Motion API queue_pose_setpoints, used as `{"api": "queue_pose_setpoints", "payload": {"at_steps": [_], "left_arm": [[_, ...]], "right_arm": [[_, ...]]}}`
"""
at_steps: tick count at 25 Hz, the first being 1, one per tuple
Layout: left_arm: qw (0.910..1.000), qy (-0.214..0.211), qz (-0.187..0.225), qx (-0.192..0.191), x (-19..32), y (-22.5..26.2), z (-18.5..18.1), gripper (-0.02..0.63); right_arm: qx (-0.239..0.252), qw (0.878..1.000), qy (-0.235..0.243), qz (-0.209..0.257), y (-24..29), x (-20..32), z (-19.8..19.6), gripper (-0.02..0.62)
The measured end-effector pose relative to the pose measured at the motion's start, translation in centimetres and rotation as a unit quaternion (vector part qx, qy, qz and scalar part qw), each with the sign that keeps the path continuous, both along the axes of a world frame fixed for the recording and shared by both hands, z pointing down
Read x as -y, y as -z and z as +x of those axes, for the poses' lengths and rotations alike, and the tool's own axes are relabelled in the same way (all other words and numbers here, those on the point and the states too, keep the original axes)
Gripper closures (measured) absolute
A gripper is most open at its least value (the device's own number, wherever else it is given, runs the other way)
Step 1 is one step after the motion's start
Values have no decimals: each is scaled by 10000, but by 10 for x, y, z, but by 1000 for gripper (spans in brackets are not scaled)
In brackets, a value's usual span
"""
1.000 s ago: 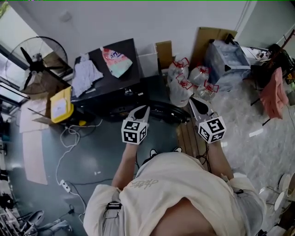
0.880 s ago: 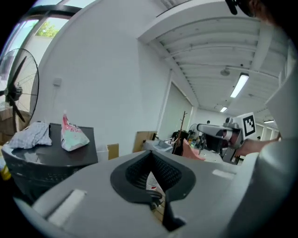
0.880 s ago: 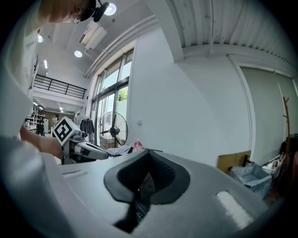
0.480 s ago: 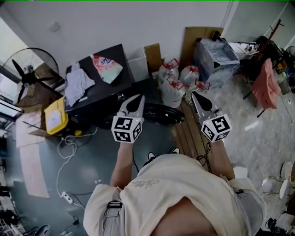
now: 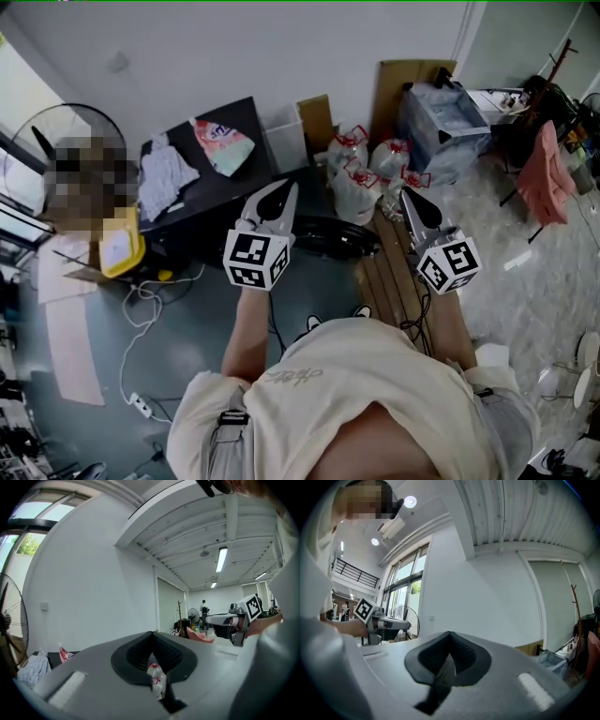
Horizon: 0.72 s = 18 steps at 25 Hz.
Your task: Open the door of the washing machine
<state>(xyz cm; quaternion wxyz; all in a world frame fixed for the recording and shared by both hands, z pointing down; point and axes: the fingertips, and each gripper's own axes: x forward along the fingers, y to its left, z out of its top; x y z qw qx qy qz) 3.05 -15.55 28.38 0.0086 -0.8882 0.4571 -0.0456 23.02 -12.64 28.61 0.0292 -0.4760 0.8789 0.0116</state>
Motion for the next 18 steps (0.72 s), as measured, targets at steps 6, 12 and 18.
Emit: {"api": "queue_pose_setpoints", "payload": {"at_steps": [6,12,18], "left_arm": [[9994,128,-161,283,3,-20,-8,588],[9994,138,-211,238,5,-25,-6,588],[9994,134,-240,224,5,-30,-3,588]], "right_arm": [[-206,9995,237,4,-8,2,-14,594],[-223,9993,309,-28,-7,7,-18,595],[-521,9975,468,-80,-19,10,-25,594]]}}
